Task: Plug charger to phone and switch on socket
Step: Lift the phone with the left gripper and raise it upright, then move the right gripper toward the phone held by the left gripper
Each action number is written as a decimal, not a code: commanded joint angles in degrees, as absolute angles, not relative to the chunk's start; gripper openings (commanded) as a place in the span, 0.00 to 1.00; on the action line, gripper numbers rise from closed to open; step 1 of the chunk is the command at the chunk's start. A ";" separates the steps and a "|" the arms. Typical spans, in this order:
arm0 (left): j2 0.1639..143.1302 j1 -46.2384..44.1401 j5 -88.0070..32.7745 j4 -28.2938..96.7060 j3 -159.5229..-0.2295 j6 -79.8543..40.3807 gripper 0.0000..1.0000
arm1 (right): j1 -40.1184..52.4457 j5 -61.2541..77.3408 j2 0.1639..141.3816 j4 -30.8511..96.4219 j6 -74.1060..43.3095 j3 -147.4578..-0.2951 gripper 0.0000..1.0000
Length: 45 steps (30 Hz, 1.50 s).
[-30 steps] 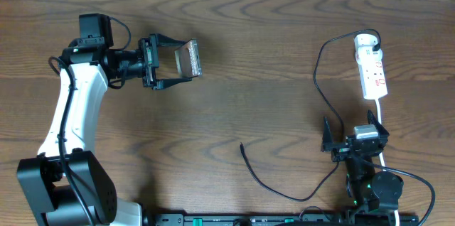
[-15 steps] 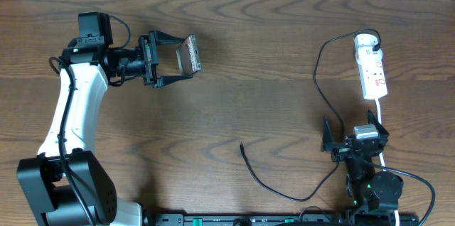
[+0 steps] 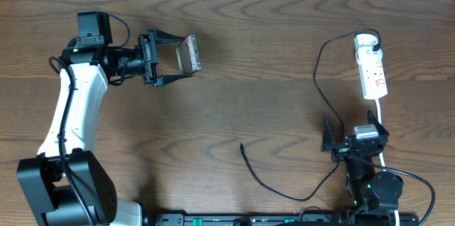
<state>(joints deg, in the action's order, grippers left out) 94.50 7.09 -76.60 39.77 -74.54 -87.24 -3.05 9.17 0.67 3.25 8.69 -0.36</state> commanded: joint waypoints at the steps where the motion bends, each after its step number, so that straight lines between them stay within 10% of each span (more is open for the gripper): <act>1: 93.60 7.49 -79.59 39.53 -75.99 -87.31 0.07 | -2.63 9.13 0.30 3.51 9.50 -0.32 0.99; 28: 93.60 7.81 -77.38 39.53 -75.99 -87.31 0.07 | -2.63 24.01 3.62 8.29 -4.21 -8.21 0.99; 45: 93.60 7.81 -77.34 39.55 -75.99 -86.85 0.07 | -1.83 59.83 67.66 41.85 -2.96 -69.52 0.99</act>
